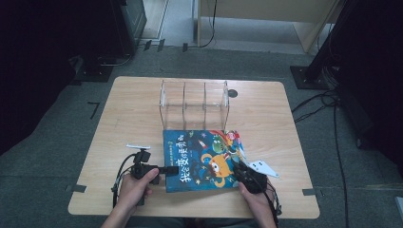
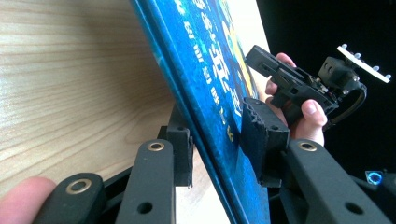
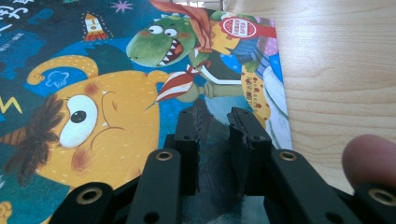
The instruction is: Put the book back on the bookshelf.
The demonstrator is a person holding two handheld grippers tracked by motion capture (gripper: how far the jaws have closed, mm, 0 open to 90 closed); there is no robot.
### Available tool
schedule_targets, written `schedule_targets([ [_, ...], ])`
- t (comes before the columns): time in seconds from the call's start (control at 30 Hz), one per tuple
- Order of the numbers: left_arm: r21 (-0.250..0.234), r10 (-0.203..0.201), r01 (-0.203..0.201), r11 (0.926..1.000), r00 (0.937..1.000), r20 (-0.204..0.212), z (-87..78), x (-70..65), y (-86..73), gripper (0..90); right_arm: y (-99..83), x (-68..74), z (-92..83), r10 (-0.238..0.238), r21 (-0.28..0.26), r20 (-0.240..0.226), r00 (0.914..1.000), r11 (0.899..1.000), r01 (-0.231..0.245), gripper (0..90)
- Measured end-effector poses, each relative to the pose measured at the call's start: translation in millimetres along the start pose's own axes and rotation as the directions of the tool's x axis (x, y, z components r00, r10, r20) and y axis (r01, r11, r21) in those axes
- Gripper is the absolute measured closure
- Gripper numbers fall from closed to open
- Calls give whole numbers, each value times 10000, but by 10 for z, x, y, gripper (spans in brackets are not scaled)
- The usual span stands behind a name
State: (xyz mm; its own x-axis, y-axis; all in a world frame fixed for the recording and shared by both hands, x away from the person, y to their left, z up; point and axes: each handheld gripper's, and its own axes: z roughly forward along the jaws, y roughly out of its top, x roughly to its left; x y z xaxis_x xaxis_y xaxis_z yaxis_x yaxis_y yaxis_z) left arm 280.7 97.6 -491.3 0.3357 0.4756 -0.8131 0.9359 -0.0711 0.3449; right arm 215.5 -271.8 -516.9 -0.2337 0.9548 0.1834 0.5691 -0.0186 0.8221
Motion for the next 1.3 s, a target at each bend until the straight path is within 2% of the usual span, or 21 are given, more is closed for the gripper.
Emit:
schedule_targets([
  [0.07,-21,-22,22,10000,9999,157,-8,5,4,680,18,-62,0,80,153,-150,9999,9999,-78,649],
  [0.1,-83,-85,87,9999,9995,318,-13,5,7,689,26,-101,-1,212,211,-104,9997,9996,-210,649],
  [0.17,-165,-132,141,9998,9984,555,-26,-6,17,711,36,-218,-5,483,343,627,9969,9981,-505,657],
  [0.23,-166,-75,84,9998,9984,556,-32,-33,30,716,31,-341,-8,755,447,1398,9873,9956,-825,683],
  [0.3,-179,-44,54,9998,9985,549,-36,-58,45,720,20,-382,-1,662,713,1784,9817,9942,-800,714],
  [0.33,-168,3,6,9999,9985,548,-39,-72,55,722,15,-384,0,557,695,1778,9825,9952,-690,720],
  [0.4,-150,-22,30,9999,9985,554,-47,-107,73,727,15,-343,10,219,773,1985,9799,9963,-380,757],
  [0.47,-130,-8,15,9999,9984,558,-59,-137,91,733,13,-298,22,122,796,2134,9769,9964,-299,808],
  [0.7,-11,85,-85,10000,9994,333,-141,-210,139,735,9,-222,45,36,853,1920,9814,9961,-204,885],
  [1.2,319,128,-117,9994,9993,-362,-372,-401,295,744,1,-36,95,-66,925,1541,9880,9957,-78,891],
  [1.3,373,127,-107,9992,9985,-529,-430,-446,328,748,-1,15,108,-82,944,1341,9909,9955,-45,891],
])
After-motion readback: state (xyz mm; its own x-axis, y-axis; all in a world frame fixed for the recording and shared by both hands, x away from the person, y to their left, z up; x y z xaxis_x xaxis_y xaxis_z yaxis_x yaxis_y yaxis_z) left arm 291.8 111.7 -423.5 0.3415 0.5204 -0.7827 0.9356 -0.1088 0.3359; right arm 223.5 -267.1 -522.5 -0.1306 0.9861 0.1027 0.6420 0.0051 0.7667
